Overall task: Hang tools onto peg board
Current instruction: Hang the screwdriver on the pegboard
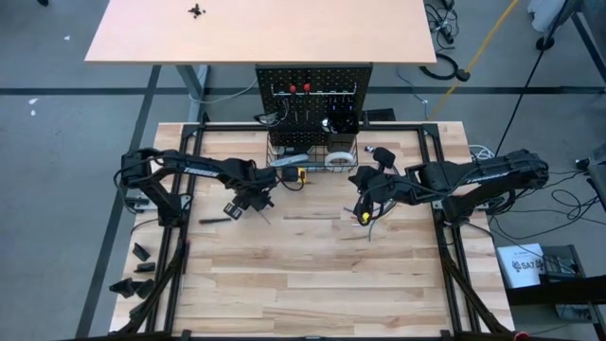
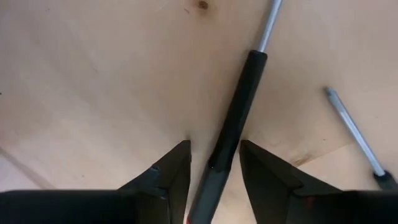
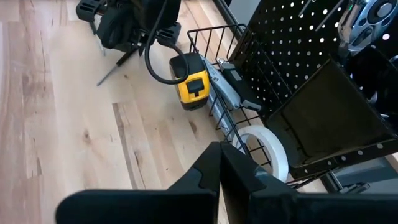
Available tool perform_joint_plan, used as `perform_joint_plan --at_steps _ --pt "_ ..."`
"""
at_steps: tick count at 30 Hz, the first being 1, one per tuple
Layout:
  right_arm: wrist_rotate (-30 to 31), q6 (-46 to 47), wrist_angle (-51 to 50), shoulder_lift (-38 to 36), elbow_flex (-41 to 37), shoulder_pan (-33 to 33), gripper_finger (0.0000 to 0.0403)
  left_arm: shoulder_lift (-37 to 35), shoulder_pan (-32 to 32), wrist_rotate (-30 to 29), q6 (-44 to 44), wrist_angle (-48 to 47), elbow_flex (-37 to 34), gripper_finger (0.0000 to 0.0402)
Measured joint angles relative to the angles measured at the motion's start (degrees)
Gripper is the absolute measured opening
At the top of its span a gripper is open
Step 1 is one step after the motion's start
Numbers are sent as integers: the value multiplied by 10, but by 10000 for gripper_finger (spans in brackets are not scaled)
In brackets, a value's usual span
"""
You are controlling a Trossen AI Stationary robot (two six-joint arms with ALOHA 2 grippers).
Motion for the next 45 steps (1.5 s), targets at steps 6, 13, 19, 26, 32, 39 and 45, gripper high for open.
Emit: perform_joint_plan --at_steps 6,13,19,26,32,39,45 --pt "0 3 0 0 0 0 0 -7 -41 -9 -41 29 -45 46" --pt "0 22 0 0 0 5 0 -26 -92 -65 -126 37 -49 18" --pt "-2 11 10 0 0 5 0 -127 -95 38 -233 0 -6 15" --pt "-7 -57 42 0 0 5 0 -229 -97 163 -426 31 21 14" --pt "-195 -259 151 8 0 -1 0 -248 -84 281 -759 129 20 14" --pt "-235 -465 266 41 0 -1 0 -239 -90 297 -1046 290 21 14" --pt "-155 -713 277 74 0 9 30 -239 -97 301 -1140 381 21 14"
